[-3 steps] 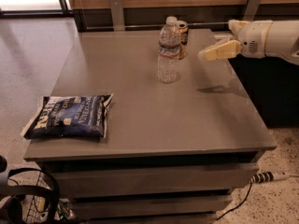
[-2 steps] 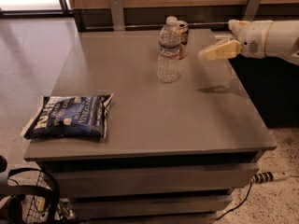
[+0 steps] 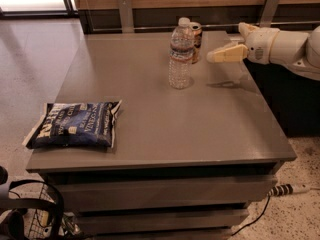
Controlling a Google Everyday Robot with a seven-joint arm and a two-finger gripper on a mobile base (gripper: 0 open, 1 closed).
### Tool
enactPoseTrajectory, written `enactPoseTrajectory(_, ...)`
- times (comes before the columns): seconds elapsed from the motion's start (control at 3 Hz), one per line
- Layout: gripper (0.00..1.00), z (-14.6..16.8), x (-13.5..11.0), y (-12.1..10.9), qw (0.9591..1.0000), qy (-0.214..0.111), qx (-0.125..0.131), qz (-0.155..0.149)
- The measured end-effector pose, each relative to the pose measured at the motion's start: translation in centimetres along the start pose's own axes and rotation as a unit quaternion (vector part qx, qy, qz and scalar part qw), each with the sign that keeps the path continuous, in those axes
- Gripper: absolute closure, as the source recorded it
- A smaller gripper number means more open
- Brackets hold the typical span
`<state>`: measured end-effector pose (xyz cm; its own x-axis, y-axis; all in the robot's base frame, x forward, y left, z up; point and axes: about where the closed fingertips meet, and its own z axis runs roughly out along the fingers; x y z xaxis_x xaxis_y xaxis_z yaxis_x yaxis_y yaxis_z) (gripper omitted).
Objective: Move orange can near blue chip bag
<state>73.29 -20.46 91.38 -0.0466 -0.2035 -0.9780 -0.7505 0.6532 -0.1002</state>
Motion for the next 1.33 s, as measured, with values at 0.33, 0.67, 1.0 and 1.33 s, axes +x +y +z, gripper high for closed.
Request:
enactPoseTrajectory(0.33, 0.0, 1.5, 0.5, -1.6, 0.9997, -0.022, 0.001, 0.002)
enactPoseTrajectory(0.67, 0.0, 3.3, 0.9, -2.4, 0.9993, -0.036, -0.008, 0.008)
enactPoseTrajectory(1.0, 0.0, 5.3, 1.0, -2.5, 0.9986, -0.045, -0.024, 0.012)
enactPoseTrajectory(1.33, 0.0, 7.1, 1.1, -2.3, 0.9977, -0.053, -0.039, 0.016)
